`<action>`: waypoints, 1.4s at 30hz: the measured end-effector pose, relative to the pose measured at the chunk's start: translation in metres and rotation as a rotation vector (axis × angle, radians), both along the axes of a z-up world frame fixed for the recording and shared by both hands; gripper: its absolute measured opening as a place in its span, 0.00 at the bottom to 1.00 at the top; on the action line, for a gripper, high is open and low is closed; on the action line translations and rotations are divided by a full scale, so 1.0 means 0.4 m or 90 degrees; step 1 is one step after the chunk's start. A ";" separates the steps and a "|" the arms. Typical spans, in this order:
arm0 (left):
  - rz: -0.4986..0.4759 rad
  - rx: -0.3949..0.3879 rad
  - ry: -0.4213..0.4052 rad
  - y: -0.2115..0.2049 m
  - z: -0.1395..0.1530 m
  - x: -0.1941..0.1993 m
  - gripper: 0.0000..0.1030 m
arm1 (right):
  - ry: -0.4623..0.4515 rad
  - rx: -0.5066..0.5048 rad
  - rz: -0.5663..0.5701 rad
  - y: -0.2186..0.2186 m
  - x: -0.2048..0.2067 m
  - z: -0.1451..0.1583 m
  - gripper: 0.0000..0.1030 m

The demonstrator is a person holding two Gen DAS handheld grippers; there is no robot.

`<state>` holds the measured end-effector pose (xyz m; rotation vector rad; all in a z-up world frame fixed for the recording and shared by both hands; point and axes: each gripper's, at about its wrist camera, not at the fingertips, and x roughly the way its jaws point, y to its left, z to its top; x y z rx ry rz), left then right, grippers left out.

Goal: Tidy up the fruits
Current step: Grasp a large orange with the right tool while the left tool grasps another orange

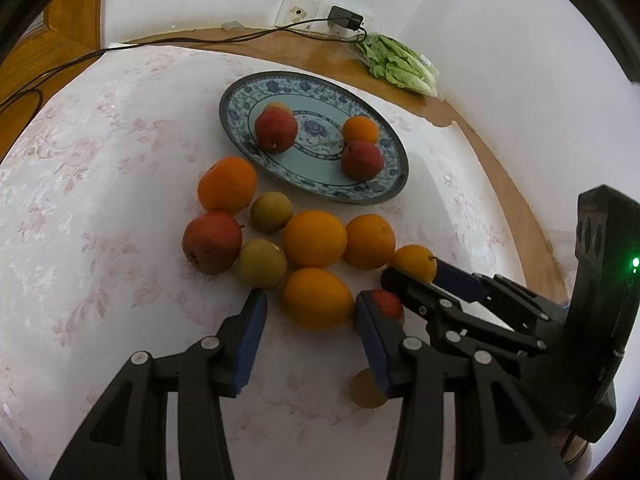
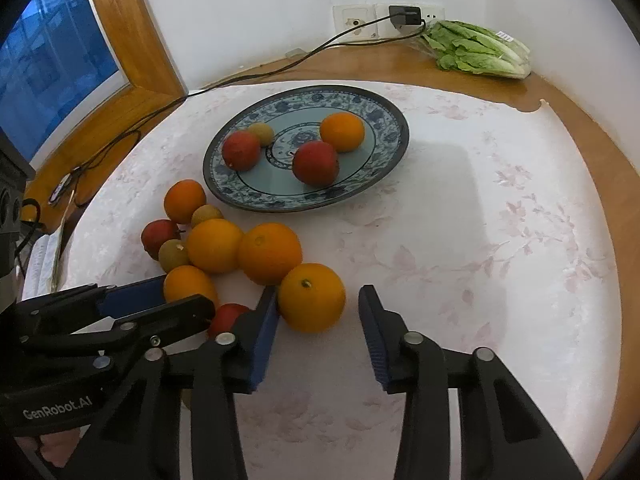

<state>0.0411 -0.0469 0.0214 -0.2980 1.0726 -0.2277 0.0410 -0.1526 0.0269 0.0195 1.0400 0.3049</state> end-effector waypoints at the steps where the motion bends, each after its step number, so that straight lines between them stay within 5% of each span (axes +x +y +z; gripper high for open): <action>1: 0.000 0.000 -0.001 0.001 0.000 0.000 0.46 | -0.001 -0.001 0.000 0.002 0.000 0.000 0.37; 8: -0.001 -0.015 -0.002 0.004 -0.002 0.001 0.39 | -0.006 -0.001 0.002 0.011 -0.001 0.001 0.33; 42: 0.005 0.014 -0.039 0.034 0.047 -0.035 0.38 | -0.025 0.005 0.007 0.016 -0.032 0.047 0.33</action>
